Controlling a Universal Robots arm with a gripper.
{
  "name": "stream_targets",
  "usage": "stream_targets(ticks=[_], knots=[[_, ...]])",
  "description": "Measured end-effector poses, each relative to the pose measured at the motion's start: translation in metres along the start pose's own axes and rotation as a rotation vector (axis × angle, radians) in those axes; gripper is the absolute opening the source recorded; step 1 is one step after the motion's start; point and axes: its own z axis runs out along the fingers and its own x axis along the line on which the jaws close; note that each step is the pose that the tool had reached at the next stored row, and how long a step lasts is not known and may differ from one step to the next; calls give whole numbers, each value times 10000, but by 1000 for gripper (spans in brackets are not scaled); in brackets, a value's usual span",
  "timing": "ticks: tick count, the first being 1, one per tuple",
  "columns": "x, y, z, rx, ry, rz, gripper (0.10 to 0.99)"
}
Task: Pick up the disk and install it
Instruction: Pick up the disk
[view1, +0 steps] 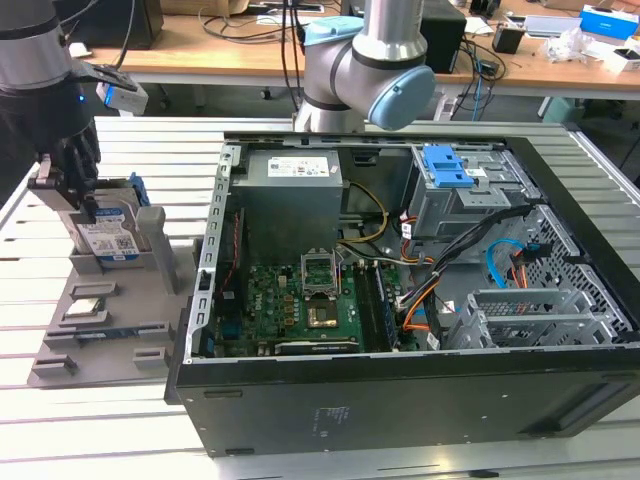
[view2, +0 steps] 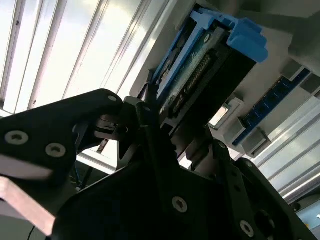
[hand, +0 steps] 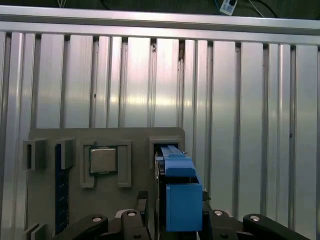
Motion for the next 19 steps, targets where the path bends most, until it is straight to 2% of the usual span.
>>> stream_targets(ticks=[1, 2, 14, 19], knots=[[0, 0, 2, 3, -2, 0, 478], [0, 0, 4, 2, 0, 0, 361], [0, -1, 6, 5, 3, 0, 361], [-5, 3, -86, 2, 4, 0, 361]])
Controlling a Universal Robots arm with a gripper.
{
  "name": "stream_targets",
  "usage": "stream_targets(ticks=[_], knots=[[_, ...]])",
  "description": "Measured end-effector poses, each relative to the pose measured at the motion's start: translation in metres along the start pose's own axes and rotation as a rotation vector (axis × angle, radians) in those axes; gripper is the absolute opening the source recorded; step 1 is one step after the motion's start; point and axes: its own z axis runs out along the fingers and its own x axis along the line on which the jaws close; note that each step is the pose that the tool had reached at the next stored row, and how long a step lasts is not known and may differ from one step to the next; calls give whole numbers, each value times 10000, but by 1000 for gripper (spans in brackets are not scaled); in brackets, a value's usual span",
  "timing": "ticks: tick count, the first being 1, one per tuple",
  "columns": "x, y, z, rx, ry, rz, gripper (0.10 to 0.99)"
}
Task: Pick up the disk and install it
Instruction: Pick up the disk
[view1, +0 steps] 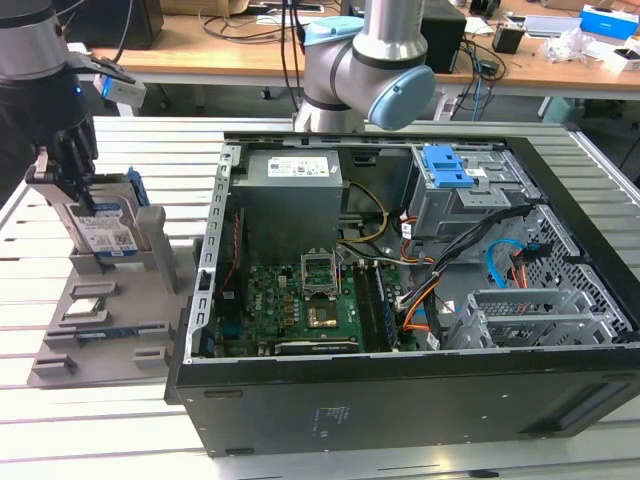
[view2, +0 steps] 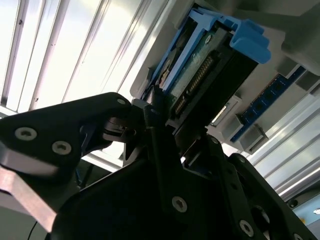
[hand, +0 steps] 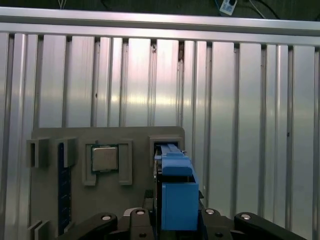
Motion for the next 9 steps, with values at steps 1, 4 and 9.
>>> stream_targets(ticks=[1, 4, 9], knots=[[-2, 2, -34, 0, 0, 0, 361], [-7, 5, -107, 1, 0, 0, 361], [-15, 8, -198, 1, 0, 0, 361]])
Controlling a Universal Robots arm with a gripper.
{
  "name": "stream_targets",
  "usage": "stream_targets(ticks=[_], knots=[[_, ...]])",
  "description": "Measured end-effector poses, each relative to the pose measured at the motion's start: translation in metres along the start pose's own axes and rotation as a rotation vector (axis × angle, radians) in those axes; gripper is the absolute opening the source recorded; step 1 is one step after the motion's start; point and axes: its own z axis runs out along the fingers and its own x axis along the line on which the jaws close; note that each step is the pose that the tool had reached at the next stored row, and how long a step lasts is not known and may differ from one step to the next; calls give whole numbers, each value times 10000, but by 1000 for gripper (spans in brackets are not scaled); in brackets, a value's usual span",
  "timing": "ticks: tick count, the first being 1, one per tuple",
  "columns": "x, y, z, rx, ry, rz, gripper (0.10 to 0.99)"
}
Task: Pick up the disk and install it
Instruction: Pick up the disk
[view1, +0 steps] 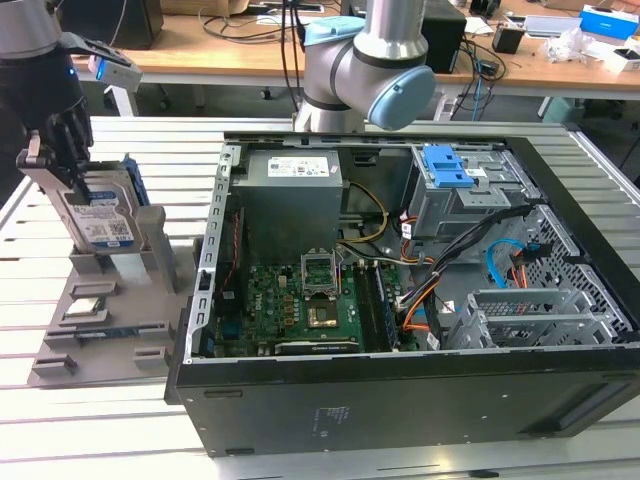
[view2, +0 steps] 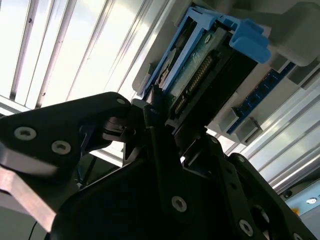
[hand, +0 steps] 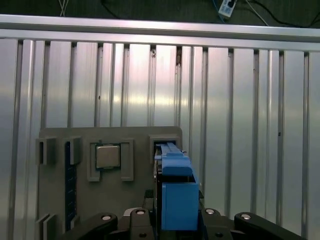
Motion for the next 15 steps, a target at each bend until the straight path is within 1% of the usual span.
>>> stream_targets(ticks=[4, 5, 7, 8, 12, 15], knots=[[-7, 2, -78, 0, 0, 0, 361], [-10, 3, -114, 0, 0, 0, 361], [-13, 4, -149, 1, 0, -1, 361], [-15, 5, -184, 0, 0, 0, 361], [-20, 6, -253, 0, 1, -1, 361], [-25, 8, -329, 0, 0, 0, 361]])
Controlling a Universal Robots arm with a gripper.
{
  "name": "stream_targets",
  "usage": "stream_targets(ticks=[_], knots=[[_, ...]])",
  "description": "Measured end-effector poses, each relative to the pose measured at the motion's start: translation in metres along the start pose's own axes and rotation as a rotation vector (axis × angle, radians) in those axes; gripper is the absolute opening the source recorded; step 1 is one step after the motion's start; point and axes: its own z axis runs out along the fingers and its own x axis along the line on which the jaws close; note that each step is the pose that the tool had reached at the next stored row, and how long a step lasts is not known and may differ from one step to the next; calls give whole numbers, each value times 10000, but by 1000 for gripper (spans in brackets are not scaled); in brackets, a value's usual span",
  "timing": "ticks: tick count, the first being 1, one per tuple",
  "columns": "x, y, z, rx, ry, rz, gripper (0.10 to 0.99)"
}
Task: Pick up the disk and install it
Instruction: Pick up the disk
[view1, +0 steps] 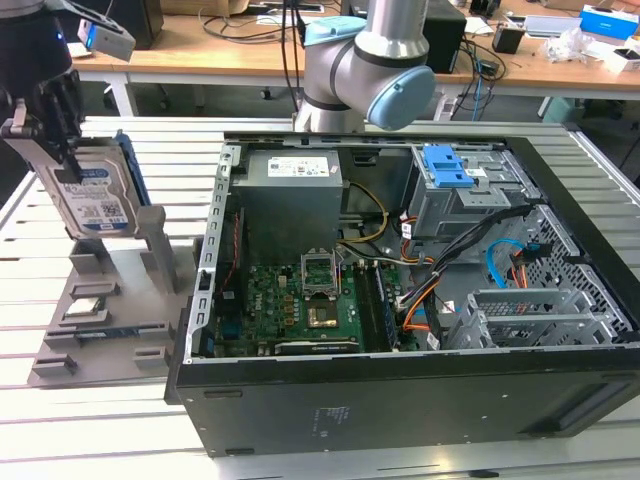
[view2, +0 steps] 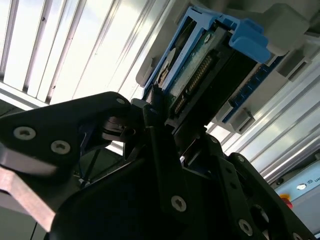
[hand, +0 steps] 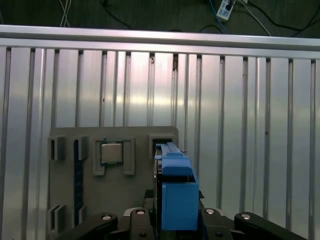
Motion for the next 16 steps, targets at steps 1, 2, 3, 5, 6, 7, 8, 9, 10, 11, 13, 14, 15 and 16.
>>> stream_targets(ticks=[1, 2, 3, 5, 6, 7, 8, 9, 10, 11, 13, 14, 15, 16], knots=[[-1, 0, -16, -1, 0, 0, 361], [-3, 1, -43, 0, 0, 0, 361], [-3, 1, -62, -1, 0, 0, 361], [-4, 1, -87, 0, 1, 0, 361], [-5, 2, -105, -1, 0, 0, 361], [-6, 2, -117, -1, 0, 0, 361], [-6, 2, -127, -1, 0, 0, 361], [-7, 2, -146, -1, 0, 0, 361], [-7, 2, -155, 0, 0, 0, 361], [-7, 3, -163, 0, 0, 0, 361], [-9, 4, -192, 0, 0, 0, 361], [-11, 4, -199, -1, 0, 0, 361], [-13, 4, -207, 0, 0, 1, 361], [-17, 4, -222, 0, 0, 0, 361]])
